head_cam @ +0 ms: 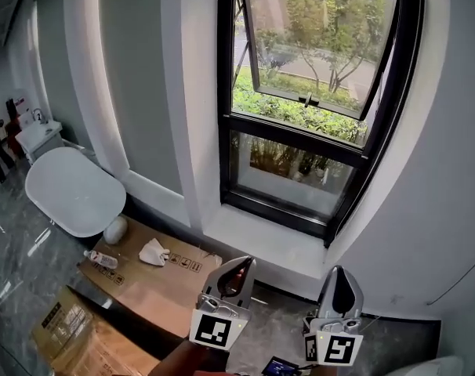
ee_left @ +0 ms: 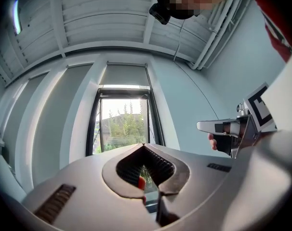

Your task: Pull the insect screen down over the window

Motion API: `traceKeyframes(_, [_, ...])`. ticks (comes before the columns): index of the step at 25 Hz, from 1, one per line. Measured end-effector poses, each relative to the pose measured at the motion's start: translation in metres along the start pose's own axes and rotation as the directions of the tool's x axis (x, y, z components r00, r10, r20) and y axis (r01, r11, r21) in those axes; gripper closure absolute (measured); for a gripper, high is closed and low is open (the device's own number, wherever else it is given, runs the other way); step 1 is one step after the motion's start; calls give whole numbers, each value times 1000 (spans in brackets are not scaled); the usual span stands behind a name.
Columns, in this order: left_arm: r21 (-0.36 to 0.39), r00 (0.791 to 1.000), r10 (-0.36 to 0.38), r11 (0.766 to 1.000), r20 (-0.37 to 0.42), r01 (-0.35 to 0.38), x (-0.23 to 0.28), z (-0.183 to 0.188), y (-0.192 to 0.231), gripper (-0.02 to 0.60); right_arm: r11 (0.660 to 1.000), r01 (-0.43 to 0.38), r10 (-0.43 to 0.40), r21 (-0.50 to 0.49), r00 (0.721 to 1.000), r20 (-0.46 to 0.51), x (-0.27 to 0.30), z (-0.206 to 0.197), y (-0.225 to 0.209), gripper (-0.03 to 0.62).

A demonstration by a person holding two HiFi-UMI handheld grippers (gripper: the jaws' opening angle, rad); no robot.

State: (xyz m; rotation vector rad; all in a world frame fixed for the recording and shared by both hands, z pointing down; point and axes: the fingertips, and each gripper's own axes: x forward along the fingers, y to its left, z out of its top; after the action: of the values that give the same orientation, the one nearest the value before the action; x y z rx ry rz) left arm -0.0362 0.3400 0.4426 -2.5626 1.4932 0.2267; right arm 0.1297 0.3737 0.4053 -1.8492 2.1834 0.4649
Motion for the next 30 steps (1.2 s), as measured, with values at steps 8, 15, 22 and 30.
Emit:
traceKeyframes(8, [-32,1000,11,999,18,-10,58,-10,80,577,999,-13,13,-52,1000,1,91,-19,26,586])
traceKeyframes(15, [-28,1000,-12,1000,13,12,98,-21,134,577,997,-2,1,-72,1000,-15,152,-37,47,586])
traceKeyframes(22, [-51,999,-35,998,15,36,131,-33,160,577,996,20,-23,-89,999,-31,185,-52,50,586])
traceKeyframes(30, [-31,998,-69,997,-6,69,182,-48,160,577,995,66,-68,-71,997,-25,215,-74,16,586])
